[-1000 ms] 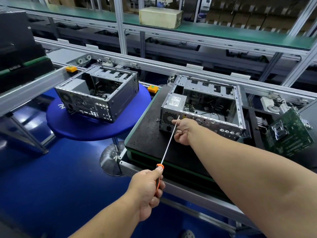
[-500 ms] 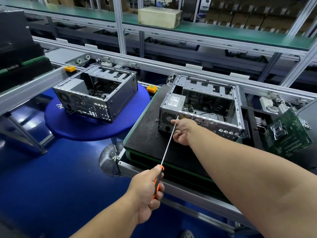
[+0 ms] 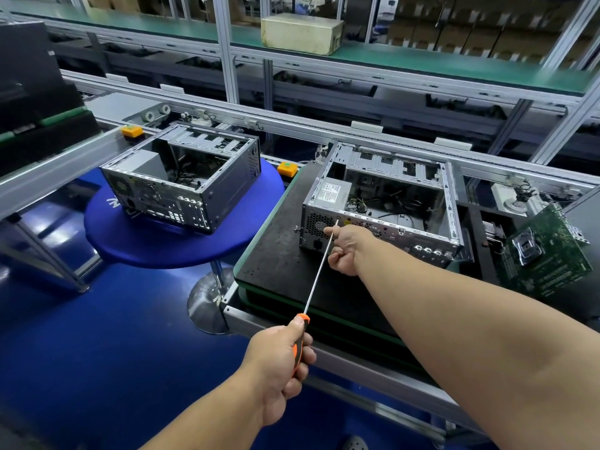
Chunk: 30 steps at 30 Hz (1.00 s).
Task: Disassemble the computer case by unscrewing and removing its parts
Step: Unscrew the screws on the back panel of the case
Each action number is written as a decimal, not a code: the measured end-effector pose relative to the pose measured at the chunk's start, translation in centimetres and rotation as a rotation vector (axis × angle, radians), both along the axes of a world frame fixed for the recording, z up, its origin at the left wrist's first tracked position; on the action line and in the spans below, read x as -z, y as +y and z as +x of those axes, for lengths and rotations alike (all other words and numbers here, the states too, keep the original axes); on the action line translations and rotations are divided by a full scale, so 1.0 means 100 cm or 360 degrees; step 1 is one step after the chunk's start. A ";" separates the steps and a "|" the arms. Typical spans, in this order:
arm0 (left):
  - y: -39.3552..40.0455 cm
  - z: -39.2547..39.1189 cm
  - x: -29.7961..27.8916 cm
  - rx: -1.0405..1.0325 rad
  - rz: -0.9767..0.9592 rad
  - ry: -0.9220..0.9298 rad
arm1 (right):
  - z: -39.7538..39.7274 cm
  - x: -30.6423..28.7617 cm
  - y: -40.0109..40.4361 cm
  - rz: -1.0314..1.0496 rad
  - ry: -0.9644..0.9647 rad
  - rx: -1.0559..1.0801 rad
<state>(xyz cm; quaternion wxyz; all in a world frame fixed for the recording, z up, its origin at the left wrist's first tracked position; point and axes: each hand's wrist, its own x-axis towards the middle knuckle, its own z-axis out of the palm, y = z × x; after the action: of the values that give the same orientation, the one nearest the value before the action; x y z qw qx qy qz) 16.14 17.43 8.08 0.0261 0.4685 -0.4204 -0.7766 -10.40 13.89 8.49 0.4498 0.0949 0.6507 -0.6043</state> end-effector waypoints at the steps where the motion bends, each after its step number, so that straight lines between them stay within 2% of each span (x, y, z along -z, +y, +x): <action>1: 0.000 0.000 0.001 -0.0001 0.0013 -0.0004 | 0.000 0.000 0.000 0.0000 0.0002 0.0003; 8: -0.001 0.001 0.003 -0.0021 0.0128 0.0034 | -0.003 0.004 -0.002 0.0008 -0.0007 0.0013; 13: -0.001 0.002 0.001 0.0002 0.0056 0.0097 | -0.005 0.008 -0.003 0.0019 0.0003 0.0002; 18: -0.002 0.002 0.002 0.0007 -0.0014 0.0033 | -0.006 0.007 -0.002 0.0017 -0.0002 0.0004; 30: 0.000 0.000 0.002 -0.0014 0.0042 -0.0014 | -0.002 0.004 -0.001 0.0026 0.0040 -0.0031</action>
<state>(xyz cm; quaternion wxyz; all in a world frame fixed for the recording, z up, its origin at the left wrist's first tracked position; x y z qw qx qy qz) 16.16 17.40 7.88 0.0215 0.4741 -0.4080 -0.7800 -10.58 13.79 8.08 0.4466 0.0848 0.6622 -0.5957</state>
